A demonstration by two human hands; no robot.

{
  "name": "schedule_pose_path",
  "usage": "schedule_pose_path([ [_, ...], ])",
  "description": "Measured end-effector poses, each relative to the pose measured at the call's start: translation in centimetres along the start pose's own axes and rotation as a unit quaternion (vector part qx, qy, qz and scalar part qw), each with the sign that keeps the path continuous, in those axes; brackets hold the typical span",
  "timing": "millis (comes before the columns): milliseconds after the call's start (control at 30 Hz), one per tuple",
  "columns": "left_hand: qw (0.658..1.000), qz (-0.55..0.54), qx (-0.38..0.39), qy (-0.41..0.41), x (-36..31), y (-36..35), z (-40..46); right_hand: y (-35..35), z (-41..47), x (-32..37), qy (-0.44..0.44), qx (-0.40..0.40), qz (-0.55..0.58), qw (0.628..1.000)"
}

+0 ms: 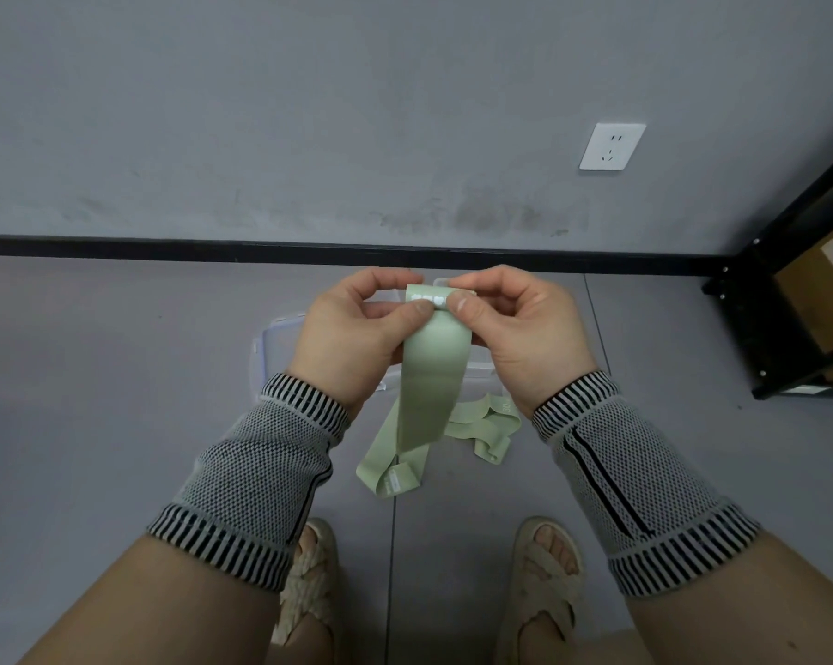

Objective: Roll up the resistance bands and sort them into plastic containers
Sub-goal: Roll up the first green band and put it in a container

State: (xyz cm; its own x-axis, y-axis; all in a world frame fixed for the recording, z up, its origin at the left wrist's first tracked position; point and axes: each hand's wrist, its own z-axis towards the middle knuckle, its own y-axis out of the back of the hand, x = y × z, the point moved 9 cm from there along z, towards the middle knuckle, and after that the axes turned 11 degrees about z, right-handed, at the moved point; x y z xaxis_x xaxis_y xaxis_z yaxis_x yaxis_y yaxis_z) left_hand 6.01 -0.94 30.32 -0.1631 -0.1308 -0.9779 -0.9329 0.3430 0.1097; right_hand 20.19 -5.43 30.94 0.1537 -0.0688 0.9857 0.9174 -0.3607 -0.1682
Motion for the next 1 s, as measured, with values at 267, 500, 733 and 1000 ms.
schedule_pose_path([
  [267,1.000,0.002,-0.009,-0.020,-0.2,0.2,0.0,-0.4,-0.1,0.2,0.018,0.016,-0.009,1.000],
  [500,0.999,0.019,0.000,-0.026,-0.1,0.4,0.2,-0.2,0.1,-0.7,-0.035,0.019,0.015,0.999],
  [733,0.998,0.053,-0.010,-0.034,-0.2,0.6,0.1,-0.6,-0.1,-0.7,-0.045,0.045,-0.022,0.998],
  [1000,0.997,0.080,0.006,-0.004,0.4,0.1,0.3,0.4,0.1,-0.2,-0.028,-0.009,0.011,1.000],
])
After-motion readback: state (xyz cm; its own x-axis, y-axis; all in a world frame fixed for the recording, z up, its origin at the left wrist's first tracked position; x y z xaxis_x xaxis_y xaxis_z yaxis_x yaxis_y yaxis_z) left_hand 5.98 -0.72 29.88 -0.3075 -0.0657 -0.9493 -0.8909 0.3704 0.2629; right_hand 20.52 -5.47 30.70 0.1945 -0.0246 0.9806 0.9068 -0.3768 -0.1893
